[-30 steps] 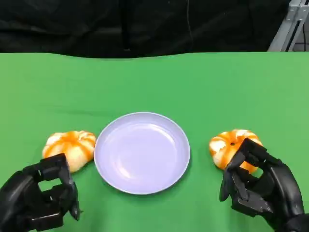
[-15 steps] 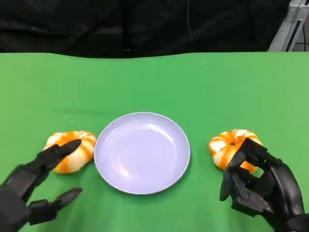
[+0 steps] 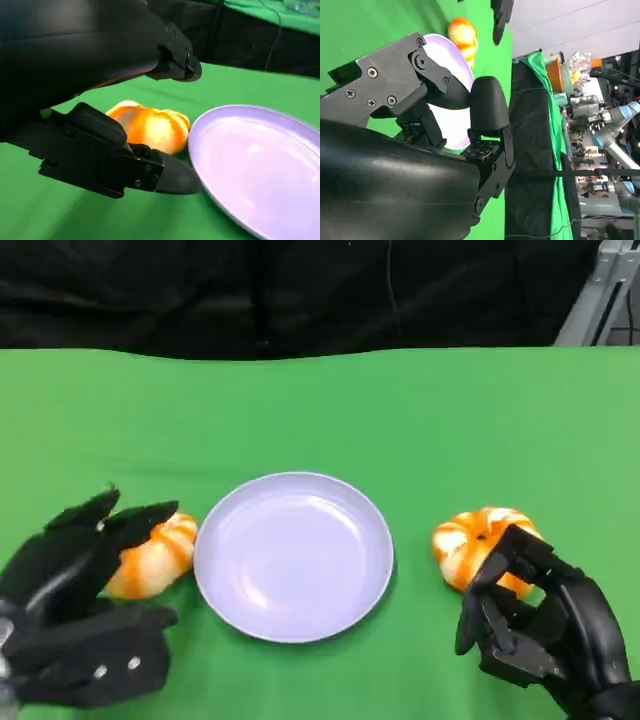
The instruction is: Grasp the bread from the table and place it into the plate.
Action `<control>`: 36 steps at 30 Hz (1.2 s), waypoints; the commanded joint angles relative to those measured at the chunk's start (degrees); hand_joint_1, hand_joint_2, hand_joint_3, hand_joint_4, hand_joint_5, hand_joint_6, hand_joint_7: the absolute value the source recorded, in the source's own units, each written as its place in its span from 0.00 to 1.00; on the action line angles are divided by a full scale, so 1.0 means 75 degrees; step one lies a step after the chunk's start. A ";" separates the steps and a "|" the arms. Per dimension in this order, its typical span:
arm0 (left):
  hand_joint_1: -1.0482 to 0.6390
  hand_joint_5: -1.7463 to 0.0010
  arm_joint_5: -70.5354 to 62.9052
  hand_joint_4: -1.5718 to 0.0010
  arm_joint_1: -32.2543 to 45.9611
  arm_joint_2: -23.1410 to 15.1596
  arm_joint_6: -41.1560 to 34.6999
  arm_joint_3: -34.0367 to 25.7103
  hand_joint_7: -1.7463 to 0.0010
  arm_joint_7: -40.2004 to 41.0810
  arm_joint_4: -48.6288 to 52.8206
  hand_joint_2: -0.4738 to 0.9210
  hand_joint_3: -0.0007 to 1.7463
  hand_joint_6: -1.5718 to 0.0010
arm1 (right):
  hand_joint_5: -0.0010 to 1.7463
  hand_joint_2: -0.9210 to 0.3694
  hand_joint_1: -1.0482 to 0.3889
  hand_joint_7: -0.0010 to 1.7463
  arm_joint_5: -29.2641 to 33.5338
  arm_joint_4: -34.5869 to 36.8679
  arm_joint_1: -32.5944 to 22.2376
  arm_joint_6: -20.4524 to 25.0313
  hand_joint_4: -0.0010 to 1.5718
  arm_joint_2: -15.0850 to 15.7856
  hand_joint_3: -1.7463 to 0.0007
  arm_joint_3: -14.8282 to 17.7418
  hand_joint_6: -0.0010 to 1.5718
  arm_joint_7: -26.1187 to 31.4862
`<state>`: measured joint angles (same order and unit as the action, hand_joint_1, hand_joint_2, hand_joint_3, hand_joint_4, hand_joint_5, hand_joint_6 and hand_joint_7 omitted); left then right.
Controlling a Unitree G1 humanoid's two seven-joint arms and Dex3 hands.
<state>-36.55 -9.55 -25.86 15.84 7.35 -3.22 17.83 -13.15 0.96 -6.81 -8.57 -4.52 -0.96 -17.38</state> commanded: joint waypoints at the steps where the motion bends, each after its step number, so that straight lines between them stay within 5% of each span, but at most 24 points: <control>1: 0.14 0.98 -0.0286 0.94 -0.0725 -0.0201 0.0138 0.0452 0.99 0.0343 0.1084 1.00 0.07 0.78 | 1.00 0.26 0.66 1.00 -0.0054 0.0050 0.0037 -0.0070 0.53 0.0057 0.35 0.0047 0.39 0.0027; 19: 0.13 0.99 -0.0723 0.92 -0.3064 0.0092 0.0474 0.2022 0.99 0.1223 0.4770 1.00 0.12 0.77 | 1.00 0.26 0.66 1.00 0.0040 -0.0100 -0.0042 -0.0046 0.53 0.0025 0.33 -0.0072 0.39 0.0168; 36: 0.17 0.98 -0.0552 0.89 -0.3340 0.0298 0.0679 0.2439 1.00 0.1458 0.5917 1.00 0.11 0.76 | 1.00 0.27 0.65 1.00 0.0046 -0.0136 -0.0042 -0.0020 0.54 0.0040 0.34 -0.0109 0.39 0.0239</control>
<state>-40.90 -34.40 -23.26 20.80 25.16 7.03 60.99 -12.79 0.72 -6.95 -9.07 -4.75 -1.94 -16.05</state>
